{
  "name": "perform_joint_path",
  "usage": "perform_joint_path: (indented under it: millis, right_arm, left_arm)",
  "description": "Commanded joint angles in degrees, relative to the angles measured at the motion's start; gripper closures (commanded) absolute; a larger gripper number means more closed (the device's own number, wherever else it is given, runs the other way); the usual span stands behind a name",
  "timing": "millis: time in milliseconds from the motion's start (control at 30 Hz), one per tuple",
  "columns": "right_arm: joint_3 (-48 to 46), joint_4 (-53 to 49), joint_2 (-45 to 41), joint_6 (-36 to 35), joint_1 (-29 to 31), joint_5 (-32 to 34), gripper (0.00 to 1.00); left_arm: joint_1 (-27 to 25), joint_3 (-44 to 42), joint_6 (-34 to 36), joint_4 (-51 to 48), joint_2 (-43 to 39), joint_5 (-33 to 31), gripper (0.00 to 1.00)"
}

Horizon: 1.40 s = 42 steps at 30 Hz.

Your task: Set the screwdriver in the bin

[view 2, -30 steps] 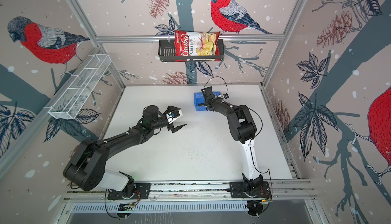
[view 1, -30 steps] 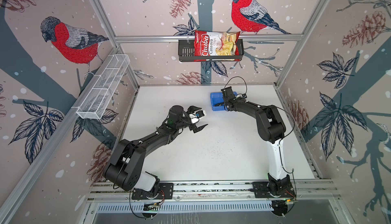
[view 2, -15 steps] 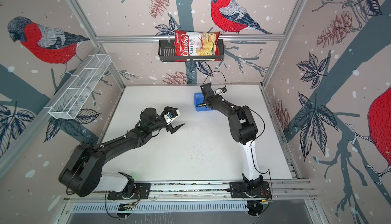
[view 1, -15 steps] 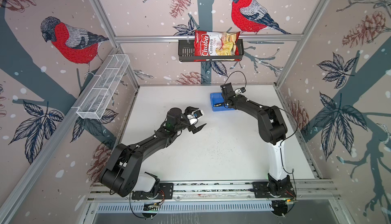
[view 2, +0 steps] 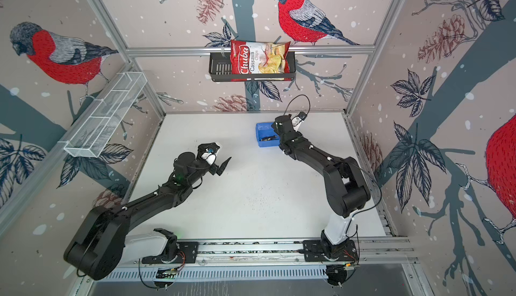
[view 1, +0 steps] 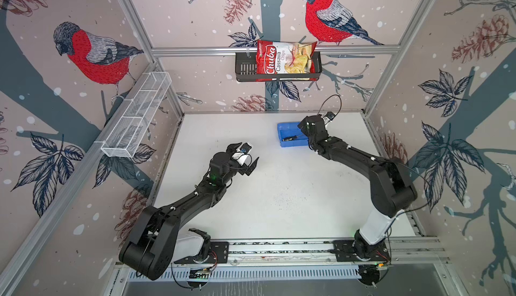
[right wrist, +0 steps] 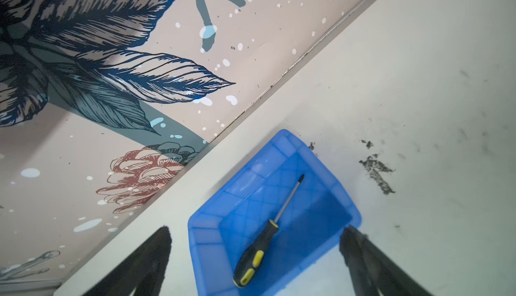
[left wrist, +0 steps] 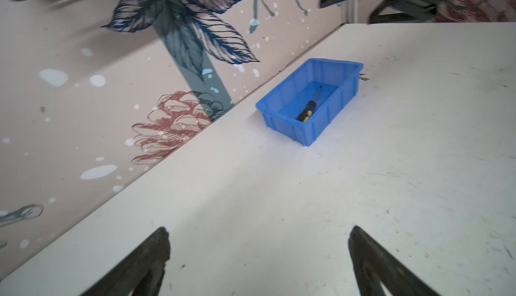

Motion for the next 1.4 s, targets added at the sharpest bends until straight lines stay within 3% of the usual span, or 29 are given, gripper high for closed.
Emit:
perform_joint_path:
  millis: [0,467,700,833,933,1100,1367]
  right_arm:
    - [-5.90,7.92,-4.98,-8.79,0.04,0.28,0.02]
    - [-32.20,22.76,-22.43,-25.65,-3.05,-3.52,0.00]
    - [-41.01,26.56,-29.78,-37.76,-10.59,-2.14,0.00]
    - [-48.18,33.65,-33.84,-40.72,-19.09,-9.98,0.00]
    - [-52.39,40.53,-33.76,-41.34,-24.31,-16.71,0.00]
    - [-55.16,48.52,-29.80,-39.30,-29.13,-18.60,0.00]
    - [-55.30,53.92,-23.73,-37.86,-32.18,-20.96,0.00]
  left_arm:
    - [1.59,-1.62,-5.92,6.25,-1.40,-5.74,0.02]
    - [5.40,-8.46,-14.05,13.52,-0.92,-25.43,0.02]
    - [8.00,-12.46,-14.05,19.25,2.30,-29.04,0.01]
    - [8.71,-13.64,-15.20,23.02,4.64,-32.54,0.01]
    - [9.53,-13.10,-15.20,25.03,6.40,-32.56,0.01]
    - [11.09,-11.79,-13.53,28.10,10.75,-29.17,0.01]
    - [15.21,-12.00,-17.78,31.41,13.98,-26.75,0.01]
